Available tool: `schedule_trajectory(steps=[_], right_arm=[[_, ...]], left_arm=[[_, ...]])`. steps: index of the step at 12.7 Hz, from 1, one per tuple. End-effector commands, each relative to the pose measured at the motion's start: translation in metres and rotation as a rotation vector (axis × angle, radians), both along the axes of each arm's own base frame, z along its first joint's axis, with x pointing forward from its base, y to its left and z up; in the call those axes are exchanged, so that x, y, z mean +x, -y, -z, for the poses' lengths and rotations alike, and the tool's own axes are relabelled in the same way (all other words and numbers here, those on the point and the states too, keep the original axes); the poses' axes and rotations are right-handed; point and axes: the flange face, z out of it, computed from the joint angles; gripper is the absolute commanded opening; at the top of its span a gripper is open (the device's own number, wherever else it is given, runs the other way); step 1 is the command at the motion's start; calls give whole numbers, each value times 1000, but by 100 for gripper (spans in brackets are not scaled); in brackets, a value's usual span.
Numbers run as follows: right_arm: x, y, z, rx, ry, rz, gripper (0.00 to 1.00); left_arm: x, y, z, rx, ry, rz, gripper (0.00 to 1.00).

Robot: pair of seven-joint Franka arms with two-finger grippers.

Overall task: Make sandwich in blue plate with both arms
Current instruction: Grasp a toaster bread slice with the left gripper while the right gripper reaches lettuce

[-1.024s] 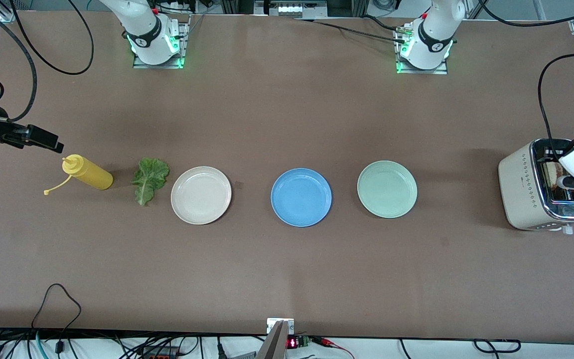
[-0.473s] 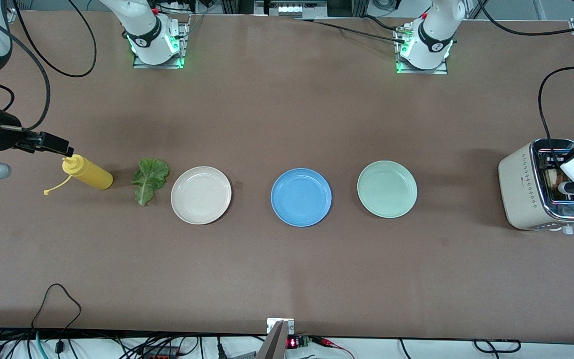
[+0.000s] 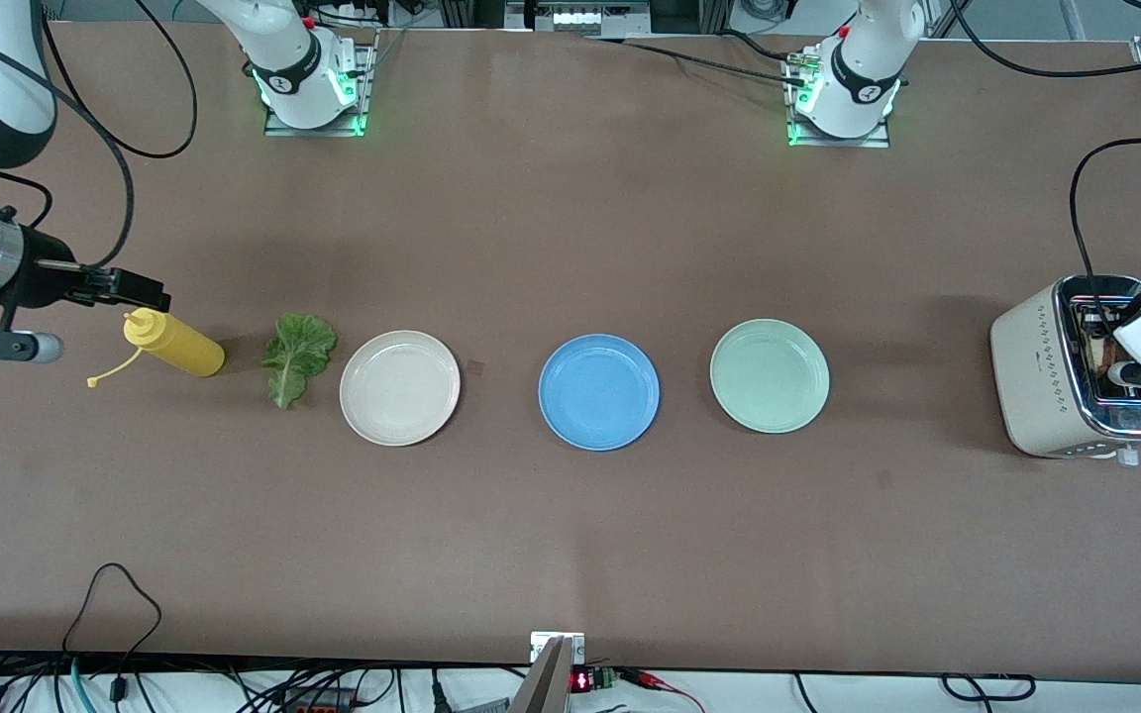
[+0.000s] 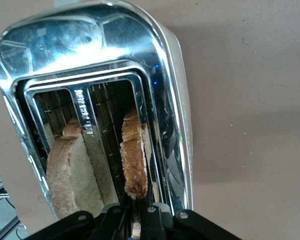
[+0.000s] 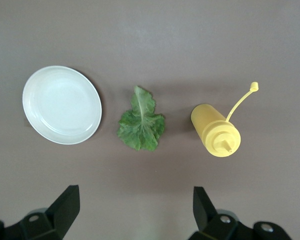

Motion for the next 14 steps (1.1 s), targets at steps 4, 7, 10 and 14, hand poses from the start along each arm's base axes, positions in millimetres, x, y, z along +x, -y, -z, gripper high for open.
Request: schedule_trajectory(steps=[4,7,10,14], right_arm=[[-4,-18,5,-25,-33,-36,100],[-4,-20,3,-32,-29,-46,100],[-11,-26,-5,-68,-40,-65,100],[-3,-57,33,-137,-72,-117,100]], left_arm=[[-2,37,-114,20,-87,22,1],[6,100,-175,3,-123,83,1],[14,191,-165,-33,-150,218,1],[14,306,-102,-247,-278,252,1]])
